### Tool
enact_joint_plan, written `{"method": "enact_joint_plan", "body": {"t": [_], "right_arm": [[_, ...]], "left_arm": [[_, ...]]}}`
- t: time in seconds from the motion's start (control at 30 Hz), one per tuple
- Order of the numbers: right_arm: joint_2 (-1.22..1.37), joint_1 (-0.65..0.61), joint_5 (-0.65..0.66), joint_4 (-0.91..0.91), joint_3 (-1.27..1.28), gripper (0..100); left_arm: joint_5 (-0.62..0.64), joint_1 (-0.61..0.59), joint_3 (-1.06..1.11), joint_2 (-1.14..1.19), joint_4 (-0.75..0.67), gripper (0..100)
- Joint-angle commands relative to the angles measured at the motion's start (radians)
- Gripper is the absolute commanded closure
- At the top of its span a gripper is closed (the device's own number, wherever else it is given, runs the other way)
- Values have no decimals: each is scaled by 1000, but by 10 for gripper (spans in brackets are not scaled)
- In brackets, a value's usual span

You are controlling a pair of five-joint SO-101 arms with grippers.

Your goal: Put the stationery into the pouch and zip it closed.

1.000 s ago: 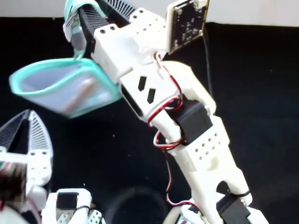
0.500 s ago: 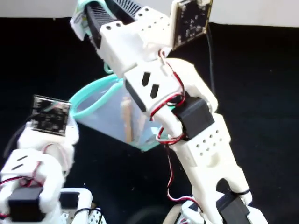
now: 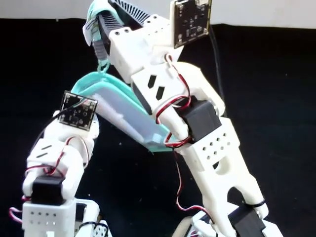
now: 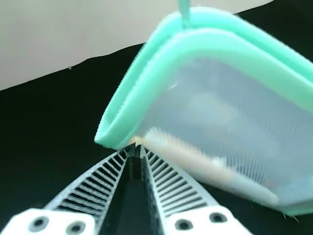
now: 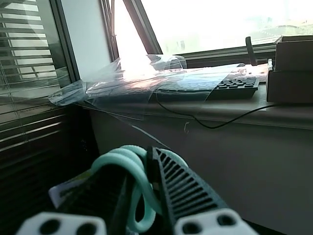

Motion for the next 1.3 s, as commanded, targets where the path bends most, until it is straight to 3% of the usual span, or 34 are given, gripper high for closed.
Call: {"method": "enact_joint_plan", "body": {"t": [0.0,0.2,0.57,0.83,1.03,1.27], "right_arm": [[-58,8,-5,-4,-7,992],[-125,7,-5,-4,1,992],[-209,5,-5,58,-1,992],[-213,-8,-8,153,4,992],[-213,-8,-9,163,5,992],[-213,-10,-9,232,5,992]], "left_arm": [[8,13,41,-12,-87,990],[8,10,54,-12,-103,990],[8,59,125,-10,-348,990],[8,64,127,-10,-359,990],[8,27,117,-15,-348,990],[8,-31,-16,-19,-61,987]]}}
